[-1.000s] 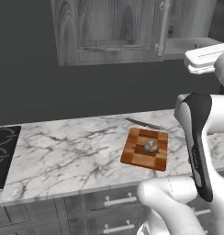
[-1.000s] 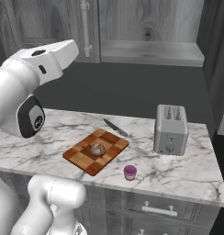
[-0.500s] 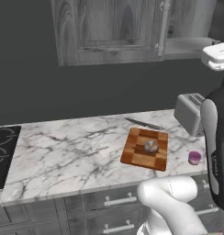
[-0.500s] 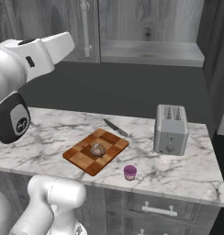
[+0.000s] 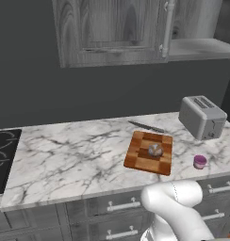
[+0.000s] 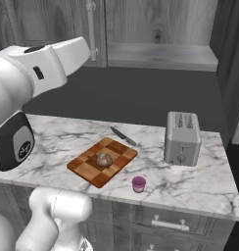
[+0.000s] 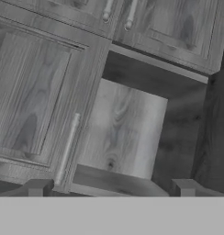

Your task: Pick the bread, place it on the cutting board, pick the jam, place it on the counter, and close the cabinet.

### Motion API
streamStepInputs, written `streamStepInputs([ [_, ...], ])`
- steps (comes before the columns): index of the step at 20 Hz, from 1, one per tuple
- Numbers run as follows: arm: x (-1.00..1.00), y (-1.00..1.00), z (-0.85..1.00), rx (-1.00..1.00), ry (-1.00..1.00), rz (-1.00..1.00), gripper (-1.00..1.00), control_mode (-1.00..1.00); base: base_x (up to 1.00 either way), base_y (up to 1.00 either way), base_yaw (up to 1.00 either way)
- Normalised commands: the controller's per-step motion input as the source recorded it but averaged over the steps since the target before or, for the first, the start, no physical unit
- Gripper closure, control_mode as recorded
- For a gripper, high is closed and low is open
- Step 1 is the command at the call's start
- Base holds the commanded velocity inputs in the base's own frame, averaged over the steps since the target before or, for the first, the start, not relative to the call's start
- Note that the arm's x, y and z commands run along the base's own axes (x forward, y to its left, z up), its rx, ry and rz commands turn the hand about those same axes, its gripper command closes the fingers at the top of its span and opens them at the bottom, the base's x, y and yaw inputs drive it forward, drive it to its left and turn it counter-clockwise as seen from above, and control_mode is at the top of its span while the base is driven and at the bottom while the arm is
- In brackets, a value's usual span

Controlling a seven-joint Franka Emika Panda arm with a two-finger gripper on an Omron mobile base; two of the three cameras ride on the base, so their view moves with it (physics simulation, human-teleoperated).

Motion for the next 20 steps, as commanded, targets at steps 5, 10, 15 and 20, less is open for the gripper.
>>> streamStepInputs([
  [5, -0.45, -0.32, 0.01, 0.00, 0.00, 0.02, -1.00, -1.00, 0.00, 0.00, 0.00],
  [10, -0.48, -0.29, 0.02, 0.00, 0.00, 0.01, -1.00, -1.00, 0.00, 0.00, 0.00],
  [15, -0.47, -0.28, 0.03, 0.00, 0.00, 0.00, -1.00, -1.00, 0.00, 0.00, 0.00],
  [20, -0.45, -0.23, 0.03, 0.00, 0.00, 0.01, -1.00, -1.00, 0.00, 0.00, 0.00],
])
